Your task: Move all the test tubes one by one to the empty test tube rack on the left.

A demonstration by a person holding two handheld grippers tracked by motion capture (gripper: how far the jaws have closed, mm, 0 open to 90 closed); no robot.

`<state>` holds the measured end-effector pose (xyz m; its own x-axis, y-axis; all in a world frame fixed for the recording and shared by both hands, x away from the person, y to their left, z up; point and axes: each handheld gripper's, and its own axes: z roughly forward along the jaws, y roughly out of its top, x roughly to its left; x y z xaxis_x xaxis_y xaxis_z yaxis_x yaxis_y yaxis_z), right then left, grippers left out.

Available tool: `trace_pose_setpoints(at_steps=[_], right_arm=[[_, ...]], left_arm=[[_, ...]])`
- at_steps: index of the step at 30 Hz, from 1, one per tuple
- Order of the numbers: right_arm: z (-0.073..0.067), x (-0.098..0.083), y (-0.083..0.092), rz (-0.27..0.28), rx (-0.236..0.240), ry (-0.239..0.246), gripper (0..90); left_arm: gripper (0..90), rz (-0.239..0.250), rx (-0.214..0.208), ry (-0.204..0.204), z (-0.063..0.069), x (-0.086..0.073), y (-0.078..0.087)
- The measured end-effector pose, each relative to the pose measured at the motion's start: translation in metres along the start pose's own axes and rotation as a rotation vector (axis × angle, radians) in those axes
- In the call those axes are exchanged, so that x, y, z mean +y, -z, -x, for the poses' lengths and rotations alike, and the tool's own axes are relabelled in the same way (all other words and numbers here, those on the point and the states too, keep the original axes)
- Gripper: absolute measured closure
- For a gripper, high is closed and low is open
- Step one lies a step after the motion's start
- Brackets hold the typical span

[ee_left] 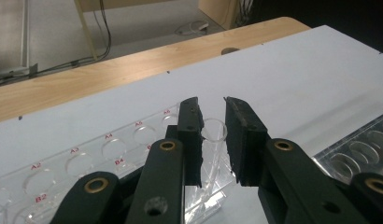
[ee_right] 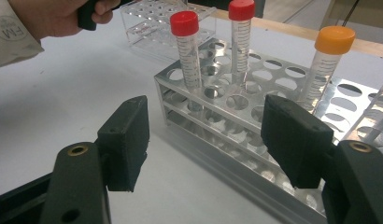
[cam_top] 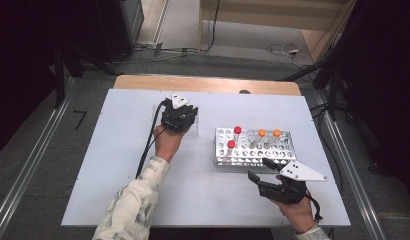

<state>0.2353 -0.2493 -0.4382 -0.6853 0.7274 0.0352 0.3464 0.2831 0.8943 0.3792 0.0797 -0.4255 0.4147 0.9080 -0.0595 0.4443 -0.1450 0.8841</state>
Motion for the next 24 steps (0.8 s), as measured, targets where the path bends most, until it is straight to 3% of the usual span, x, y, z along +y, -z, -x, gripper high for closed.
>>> trace_pose_setpoints(at_steps=[9, 15, 24], right_arm=[[0.0005, -0.0005, -0.0003, 0.000, -0.001, 0.001, 31.1], [0.0004, -0.0005, 0.0001, 0.002, -0.006, 0.001, 31.1], [0.0027, -0.0007, 0.0010, 0.006, -0.016, -0.005, 31.1]], left_arm=[[75.8, 0.009, 0.000, 0.001, 0.0023, -0.0095, -0.0046], [70.0, 0.020, -0.008, 0.007, 0.0032, -0.0102, -0.0032], [49.8, 0.044, -0.005, 0.037, 0.0055, -0.0110, 0.0040]])
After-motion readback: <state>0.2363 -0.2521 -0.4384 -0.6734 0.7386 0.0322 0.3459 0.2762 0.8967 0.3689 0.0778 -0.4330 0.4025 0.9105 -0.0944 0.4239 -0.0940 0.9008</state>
